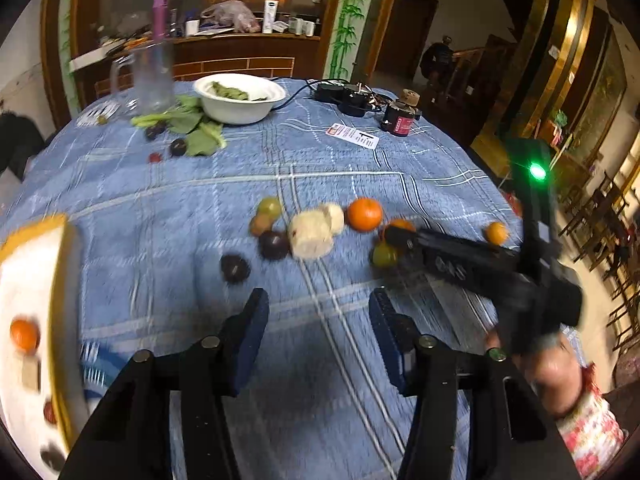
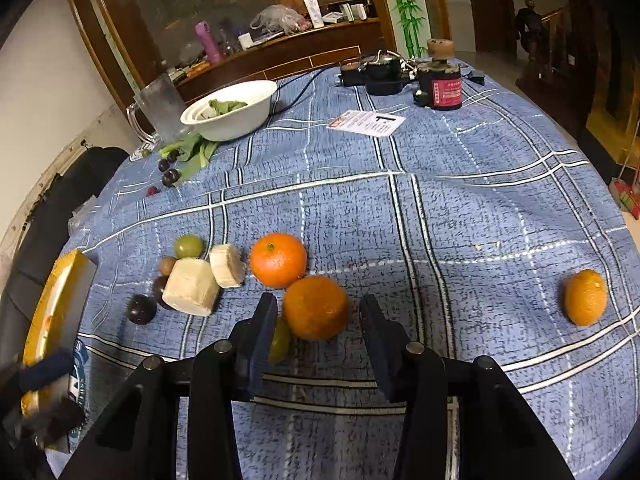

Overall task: Organize fruits
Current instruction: 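Grasp another yam chunk with the left gripper while the right gripper grasps an orange, then carry the yam chunk into the tray and release while the right gripper drops the orange there, then move both open grippers back over the remaining fruits, then grasp a dark plum with the left gripper while the right gripper grasps a green grape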

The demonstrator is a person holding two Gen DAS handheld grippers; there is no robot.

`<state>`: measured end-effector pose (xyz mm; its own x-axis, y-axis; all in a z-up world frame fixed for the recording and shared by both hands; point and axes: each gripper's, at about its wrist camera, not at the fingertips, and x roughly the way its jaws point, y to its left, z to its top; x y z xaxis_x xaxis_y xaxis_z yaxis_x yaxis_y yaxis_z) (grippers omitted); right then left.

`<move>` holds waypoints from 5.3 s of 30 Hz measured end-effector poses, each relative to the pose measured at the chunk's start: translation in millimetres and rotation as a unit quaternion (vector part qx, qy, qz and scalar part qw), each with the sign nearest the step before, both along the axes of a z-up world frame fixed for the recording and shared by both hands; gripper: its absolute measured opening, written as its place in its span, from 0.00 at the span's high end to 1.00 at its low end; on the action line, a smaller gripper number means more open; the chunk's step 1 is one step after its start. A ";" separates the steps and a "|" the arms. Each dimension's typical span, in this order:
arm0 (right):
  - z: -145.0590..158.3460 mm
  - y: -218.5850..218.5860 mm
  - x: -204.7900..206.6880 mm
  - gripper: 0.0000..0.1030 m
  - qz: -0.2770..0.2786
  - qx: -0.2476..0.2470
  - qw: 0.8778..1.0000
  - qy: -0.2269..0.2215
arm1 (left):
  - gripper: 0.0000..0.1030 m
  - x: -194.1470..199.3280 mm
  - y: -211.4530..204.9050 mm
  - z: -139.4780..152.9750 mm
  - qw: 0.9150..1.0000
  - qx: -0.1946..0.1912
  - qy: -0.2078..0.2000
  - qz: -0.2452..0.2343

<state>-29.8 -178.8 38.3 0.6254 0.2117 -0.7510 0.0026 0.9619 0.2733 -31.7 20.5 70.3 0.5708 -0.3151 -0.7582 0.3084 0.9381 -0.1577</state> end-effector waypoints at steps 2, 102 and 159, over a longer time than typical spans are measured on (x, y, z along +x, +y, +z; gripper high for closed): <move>-1.3 -3.3 0.0 0.56 0.007 0.014 1.000 0.000 | 0.55 19.4 -12.3 -6.4 1.000 0.012 0.000 -0.011; 48.8 302.6 -118.8 0.42 0.324 0.007 0.945 -0.040 | 0.30 -109.8 282.3 40.3 0.952 -0.069 -0.033 0.297; 12.5 41.4 -20.5 0.76 0.063 -0.027 0.996 -0.053 | 0.80 -24.6 125.3 16.5 0.986 -0.020 -0.033 0.164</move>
